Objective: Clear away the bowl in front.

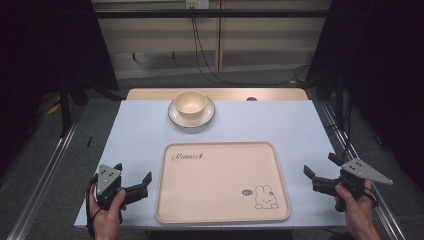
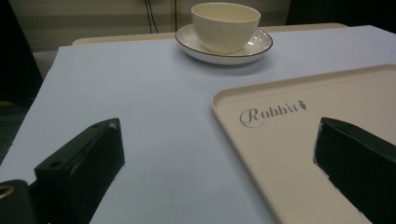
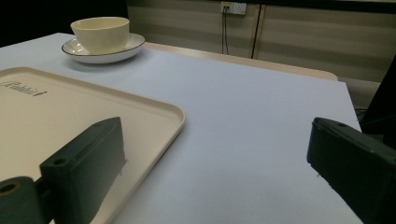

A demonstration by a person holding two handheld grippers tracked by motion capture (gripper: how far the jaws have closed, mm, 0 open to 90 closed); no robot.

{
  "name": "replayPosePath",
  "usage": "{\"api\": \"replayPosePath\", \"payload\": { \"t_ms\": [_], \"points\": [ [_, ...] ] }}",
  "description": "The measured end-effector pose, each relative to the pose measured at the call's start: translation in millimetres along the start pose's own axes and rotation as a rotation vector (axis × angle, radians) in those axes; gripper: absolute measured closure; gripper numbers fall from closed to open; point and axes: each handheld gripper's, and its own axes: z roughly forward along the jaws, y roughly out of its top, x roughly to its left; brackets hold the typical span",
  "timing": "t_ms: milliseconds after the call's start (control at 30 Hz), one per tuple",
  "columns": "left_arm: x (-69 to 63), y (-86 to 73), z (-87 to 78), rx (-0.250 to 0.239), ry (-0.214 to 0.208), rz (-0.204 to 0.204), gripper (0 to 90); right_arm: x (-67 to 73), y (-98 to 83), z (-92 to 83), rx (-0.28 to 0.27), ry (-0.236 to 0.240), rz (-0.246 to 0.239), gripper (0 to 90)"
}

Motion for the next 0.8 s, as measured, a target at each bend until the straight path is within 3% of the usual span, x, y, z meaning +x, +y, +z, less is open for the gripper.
{"api": "replayPosePath", "payload": {
  "t_ms": [500,667,800],
  "points": [
    [-1.8,-0.6,-1.5,0.006,-0.010,-0.007,1.9,0.0,-0.5,3.7,0.027,0.054,0.000,5.0],
    [-4.7,0.8,3.6,0.016,-0.007,-0.011,1.6,0.0,0.2,4.5,0.022,0.065,-0.001,4.7],
    [-8.8,3.4,9.1,0.015,-0.030,-0.006,1.6,-0.1,1.1,3.9,0.019,0.073,0.004,4.1]
  ]
}}
